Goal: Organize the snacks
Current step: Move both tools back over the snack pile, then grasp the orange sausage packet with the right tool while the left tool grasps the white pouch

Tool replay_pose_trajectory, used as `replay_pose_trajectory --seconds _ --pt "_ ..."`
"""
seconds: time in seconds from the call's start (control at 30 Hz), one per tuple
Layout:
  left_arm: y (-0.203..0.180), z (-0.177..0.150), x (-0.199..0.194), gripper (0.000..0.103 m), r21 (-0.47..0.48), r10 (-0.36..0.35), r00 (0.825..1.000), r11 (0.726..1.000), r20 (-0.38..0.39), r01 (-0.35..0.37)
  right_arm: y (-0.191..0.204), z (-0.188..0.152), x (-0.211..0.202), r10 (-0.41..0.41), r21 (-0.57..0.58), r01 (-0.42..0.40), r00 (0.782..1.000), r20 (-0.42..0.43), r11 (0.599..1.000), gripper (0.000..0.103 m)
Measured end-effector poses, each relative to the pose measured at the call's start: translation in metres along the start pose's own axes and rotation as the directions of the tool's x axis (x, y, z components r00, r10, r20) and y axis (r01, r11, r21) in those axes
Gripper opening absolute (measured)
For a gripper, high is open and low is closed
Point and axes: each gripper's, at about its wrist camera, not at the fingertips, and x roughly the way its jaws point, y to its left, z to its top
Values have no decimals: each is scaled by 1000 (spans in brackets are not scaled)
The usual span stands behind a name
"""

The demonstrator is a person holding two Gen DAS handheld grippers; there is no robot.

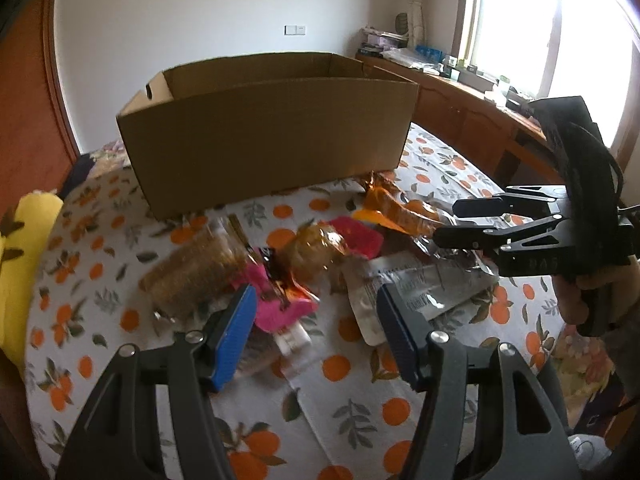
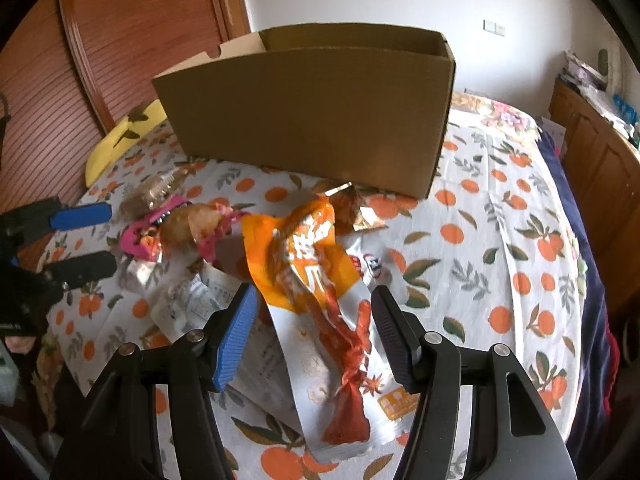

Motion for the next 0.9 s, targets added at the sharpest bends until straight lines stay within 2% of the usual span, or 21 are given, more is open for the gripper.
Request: replay_pose_trajectory --seconds 0.4,0.53,0.57,0.67,0.77,0.9 --pt "-14 -11 11 60 -5 -29 999 1000 -24 29 -5 -6 14 -7 -15 6 999 -45 1000 63" --pt "-21 -11 14 60 11 -31 999 999 -32 31 -10 -7 14 15 0 -15 999 -47 1000 62" --pt "-24 -10 15 60 15 -33 999 999 -33 33 -11 -8 14 15 0 -15 999 -46 1000 60" --pt "-29 -6 18 60 31 -36 999 999 -31 37 -15 -9 11 -9 -4 9 999 -49 1000 37" --pt "-37 -2 21 60 55 -44 999 997 -25 46 -21 -12 6 17 15 -17 999 -47 1000 34" --pt "-52 4 26 61 130 -61 998 990 -16 62 -24 -16 -9 4 17 -4 1000 -6 1000 29"
